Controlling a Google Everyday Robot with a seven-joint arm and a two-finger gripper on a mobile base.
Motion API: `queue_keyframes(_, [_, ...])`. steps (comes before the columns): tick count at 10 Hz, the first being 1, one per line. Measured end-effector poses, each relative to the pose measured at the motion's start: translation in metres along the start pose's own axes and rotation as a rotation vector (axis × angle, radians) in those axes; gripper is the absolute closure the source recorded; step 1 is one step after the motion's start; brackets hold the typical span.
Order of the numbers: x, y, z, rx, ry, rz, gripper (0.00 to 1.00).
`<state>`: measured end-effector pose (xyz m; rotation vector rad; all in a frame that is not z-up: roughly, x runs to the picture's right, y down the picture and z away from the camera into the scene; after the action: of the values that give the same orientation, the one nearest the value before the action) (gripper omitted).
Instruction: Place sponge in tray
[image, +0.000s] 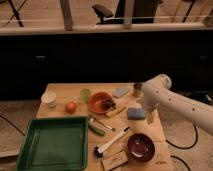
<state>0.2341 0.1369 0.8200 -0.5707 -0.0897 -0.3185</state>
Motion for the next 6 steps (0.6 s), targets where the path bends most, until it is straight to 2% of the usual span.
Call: queue_keyframes(6, [0.003, -0.008, 0.012, -0.012, -0.024, -0.024, 0.2])
